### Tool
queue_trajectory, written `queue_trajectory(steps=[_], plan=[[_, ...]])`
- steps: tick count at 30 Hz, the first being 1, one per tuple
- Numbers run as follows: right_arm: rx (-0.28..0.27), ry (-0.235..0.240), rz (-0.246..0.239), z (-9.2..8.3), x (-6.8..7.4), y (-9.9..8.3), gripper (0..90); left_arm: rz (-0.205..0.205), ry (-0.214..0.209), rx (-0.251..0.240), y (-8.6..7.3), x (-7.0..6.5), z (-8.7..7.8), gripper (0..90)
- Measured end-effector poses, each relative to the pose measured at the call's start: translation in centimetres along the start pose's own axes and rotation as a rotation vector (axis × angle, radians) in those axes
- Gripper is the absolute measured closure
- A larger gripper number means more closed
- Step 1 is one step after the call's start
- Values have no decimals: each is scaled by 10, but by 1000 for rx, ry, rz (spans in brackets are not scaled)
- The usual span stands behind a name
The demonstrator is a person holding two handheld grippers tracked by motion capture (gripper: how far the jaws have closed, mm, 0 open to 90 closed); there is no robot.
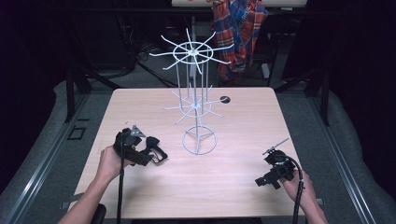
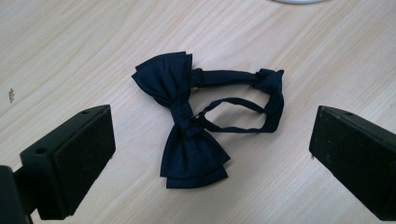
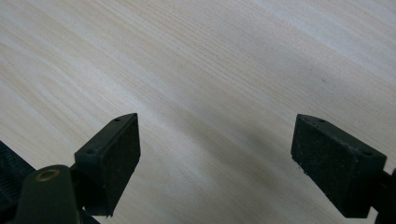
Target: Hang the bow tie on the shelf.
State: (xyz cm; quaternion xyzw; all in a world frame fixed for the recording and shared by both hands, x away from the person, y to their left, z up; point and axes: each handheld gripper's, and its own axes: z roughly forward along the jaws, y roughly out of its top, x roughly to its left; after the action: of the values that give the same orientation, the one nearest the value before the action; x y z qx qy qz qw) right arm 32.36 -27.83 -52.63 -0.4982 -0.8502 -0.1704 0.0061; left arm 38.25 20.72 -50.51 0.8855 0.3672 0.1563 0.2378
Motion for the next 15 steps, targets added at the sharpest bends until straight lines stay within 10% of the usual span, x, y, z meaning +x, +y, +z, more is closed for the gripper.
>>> queue_trajectory(steps=[15], plan=[[32, 0, -13, -3, 1, -2, 154, 74, -58, 75, 10, -22, 20, 77]])
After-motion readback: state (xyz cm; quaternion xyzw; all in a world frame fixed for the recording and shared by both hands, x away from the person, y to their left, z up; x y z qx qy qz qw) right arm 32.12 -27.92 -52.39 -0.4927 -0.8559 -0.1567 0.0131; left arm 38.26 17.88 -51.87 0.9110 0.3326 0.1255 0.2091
